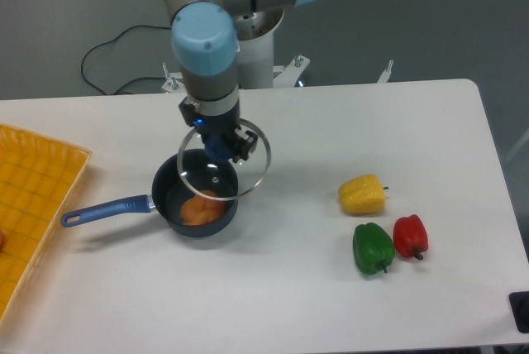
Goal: Close the pot lid
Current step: 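Carry the glass lid by its blue knob over the dark saucepan, then lower the glass lid onto the saucepan rim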
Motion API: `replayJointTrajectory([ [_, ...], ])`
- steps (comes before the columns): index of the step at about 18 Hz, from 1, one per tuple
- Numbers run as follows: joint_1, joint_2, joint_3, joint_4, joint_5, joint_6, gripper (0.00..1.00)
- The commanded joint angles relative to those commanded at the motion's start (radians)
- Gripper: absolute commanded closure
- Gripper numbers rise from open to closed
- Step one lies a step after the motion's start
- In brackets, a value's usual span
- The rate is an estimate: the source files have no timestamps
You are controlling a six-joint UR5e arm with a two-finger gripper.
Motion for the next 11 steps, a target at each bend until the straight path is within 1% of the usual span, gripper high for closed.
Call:
replayJointTrajectory([
  [1, -0.002, 0.0, -0.011, 0.012, 0.0, 0.0, 0.63],
  [3, -0.005, -0.003, -0.026, 0.019, -0.005, -0.012, 0.63],
  [5, -0.018, -0.006, -0.028, 0.023, -0.008, -0.015, 0.63],
  [8, -0.02, -0.008, -0.035, 0.042, -0.015, -0.021, 0.63],
  [11, -0.023, -0.015, -0.039, 0.048, -0.029, -0.028, 0.63],
])
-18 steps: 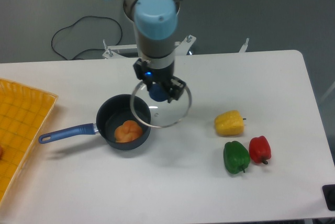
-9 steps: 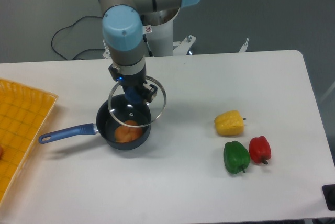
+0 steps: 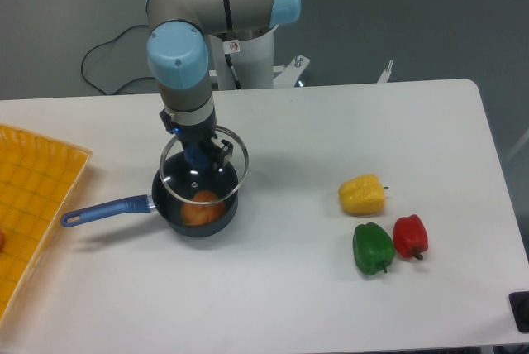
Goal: Close the pot lid
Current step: 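Lower the glass lid onto the saucepan rim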
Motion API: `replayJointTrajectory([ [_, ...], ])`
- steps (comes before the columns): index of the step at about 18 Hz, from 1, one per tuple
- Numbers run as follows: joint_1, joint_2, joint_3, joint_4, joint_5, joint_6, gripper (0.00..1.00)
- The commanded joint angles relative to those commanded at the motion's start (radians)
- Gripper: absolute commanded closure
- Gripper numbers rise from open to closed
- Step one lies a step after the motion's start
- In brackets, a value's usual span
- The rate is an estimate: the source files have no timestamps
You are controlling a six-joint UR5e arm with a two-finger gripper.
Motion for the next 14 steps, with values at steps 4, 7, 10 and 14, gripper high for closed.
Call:
replayJointTrajectory([
  [4, -0.012, -0.023, -0.003, 0.037, 0.0, -0.014, 0.63],
  [7, -0.02, -0.035, -0.003, 0.052, 0.002, -0.02, 0.63],
  [10, -0.023, -0.038, -0.003, 0.057, 0.002, -0.028, 0.63],
  [14, -0.026, -0.04, -0.003, 0.057, 0.002, -0.028, 0.63],
])
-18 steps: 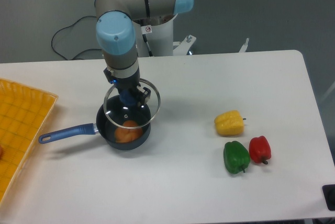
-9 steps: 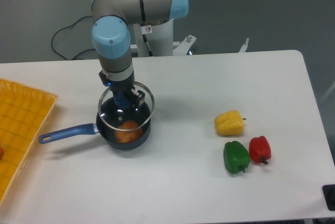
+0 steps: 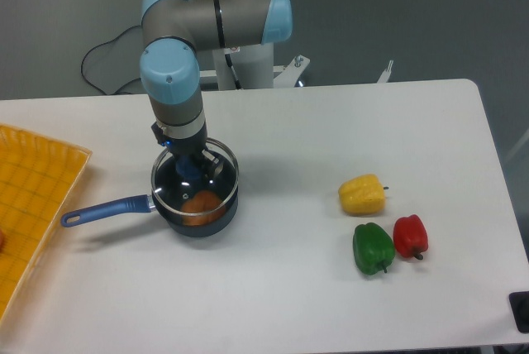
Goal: Close the pot lid
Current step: 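Lower the glass lid onto the saucepan rim, then hold the lid seated on the saucepan and release the knob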
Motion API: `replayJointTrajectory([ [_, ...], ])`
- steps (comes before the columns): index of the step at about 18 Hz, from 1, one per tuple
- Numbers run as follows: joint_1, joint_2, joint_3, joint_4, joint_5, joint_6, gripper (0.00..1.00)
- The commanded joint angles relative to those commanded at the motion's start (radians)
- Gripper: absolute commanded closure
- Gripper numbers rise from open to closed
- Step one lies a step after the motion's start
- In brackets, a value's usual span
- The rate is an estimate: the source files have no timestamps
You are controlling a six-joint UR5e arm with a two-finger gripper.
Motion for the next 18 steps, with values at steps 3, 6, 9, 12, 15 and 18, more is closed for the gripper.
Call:
replayJointTrajectory([
  [3, -0.002, -0.006, 0.0, 0.008, 0.0, -0.006, 0.63],
  [6, -0.008, -0.017, 0.0, 0.017, 0.0, -0.017, 0.63],
  [9, -0.009, -0.026, 0.0, 0.024, 0.0, -0.018, 0.63],
  [12, -0.014, -0.028, 0.0, 0.025, 0.002, -0.018, 0.63],
  [15, -0.014, -0.028, 0.0, 0.025, 0.002, -0.018, 0.63],
  [18, -0.015, -0.029, 0.0, 0.025, 0.002, -0.018, 0.63],
])
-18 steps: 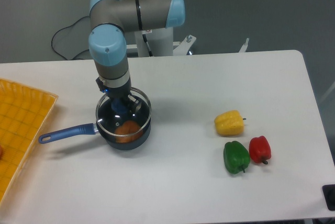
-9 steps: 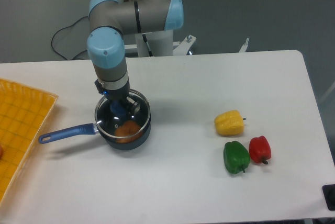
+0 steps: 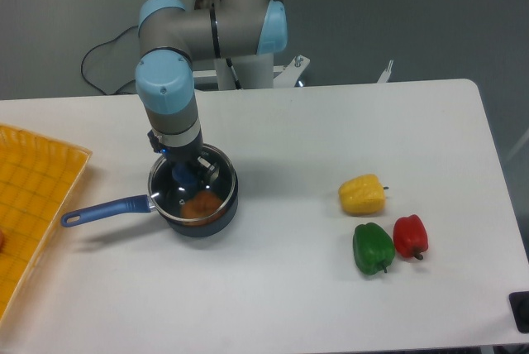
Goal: Close the pot lid
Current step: 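Hold the lid seated on the saucepan and release the knob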
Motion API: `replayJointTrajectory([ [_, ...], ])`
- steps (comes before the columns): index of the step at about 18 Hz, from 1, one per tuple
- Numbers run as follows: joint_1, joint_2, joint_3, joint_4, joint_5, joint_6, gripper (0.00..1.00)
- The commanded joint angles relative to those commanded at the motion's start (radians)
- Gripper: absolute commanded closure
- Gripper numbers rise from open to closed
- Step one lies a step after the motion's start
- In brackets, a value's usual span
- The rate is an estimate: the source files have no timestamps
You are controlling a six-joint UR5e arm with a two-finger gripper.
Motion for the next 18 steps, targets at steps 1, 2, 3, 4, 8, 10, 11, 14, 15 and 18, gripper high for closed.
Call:
replayJointTrajectory([
  [1, 0.002, 0.0, 0.0, 0.0, 0.0, 0.0, 0.63],
  [2, 0.0, 0.0, 0.0, 0.002, 0.0, 0.0, 0.63],
  [3, 0.0, 0.0, 0.0, 0.002, 0.0, 0.0, 0.63],
  [4, 0.0, -0.002, 0.0, 0.002, 0.0, 0.0, 0.63],
  [8, 0.0, -0.006, 0.0, 0.003, 0.0, 0.0, 0.63],
  [10, 0.0, -0.008, -0.002, 0.003, 0.0, 0.0, 0.63],
  [11, 0.0, -0.008, -0.002, 0.003, 0.0, 0.0, 0.63],
  [14, 0.0, -0.009, -0.002, 0.005, 0.002, 0.0, 0.63],
  [15, 0.0, -0.011, -0.002, 0.005, 0.002, 0.0, 0.63],
  [18, 0.0, -0.014, 0.0, 0.005, 0.002, 0.0, 0.63],
])
